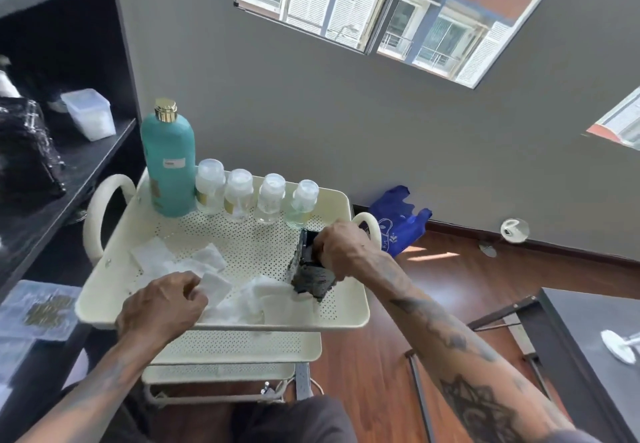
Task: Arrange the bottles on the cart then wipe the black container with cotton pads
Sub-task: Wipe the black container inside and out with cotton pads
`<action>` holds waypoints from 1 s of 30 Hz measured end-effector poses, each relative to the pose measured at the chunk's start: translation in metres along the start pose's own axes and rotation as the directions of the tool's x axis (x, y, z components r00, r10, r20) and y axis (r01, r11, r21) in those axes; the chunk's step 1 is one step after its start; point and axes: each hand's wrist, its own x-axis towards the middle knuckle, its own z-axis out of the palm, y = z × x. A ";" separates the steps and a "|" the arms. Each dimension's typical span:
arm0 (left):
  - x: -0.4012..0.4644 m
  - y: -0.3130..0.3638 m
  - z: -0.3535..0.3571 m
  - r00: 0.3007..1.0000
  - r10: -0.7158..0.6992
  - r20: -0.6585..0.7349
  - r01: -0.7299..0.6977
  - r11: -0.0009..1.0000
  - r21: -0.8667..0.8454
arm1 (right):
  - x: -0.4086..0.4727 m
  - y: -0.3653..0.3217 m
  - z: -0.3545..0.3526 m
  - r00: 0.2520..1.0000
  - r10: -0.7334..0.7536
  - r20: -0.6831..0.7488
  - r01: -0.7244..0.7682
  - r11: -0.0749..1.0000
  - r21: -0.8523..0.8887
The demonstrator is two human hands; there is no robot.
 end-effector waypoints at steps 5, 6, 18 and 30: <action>-0.003 0.003 0.000 1.000 0.019 -0.008 -0.019 1.000 -0.005 | 0.018 -0.008 -0.005 0.977 -0.003 0.213 0.013 0.999 -0.045; -0.003 0.003 0.000 1.000 0.024 -0.007 -0.024 1.000 -0.006 | 0.020 -0.010 -0.007 0.959 -0.001 0.285 0.029 0.995 -0.093; -0.007 0.000 -0.008 0.986 0.060 0.156 -0.062 0.998 0.009 | -0.004 -0.002 -0.034 0.924 -0.012 0.383 0.009 1.000 0.009; -0.003 0.007 -0.015 0.990 0.062 0.129 -0.021 0.955 -0.297 | -0.040 0.065 0.050 1.000 -0.013 -0.003 0.012 0.732 0.681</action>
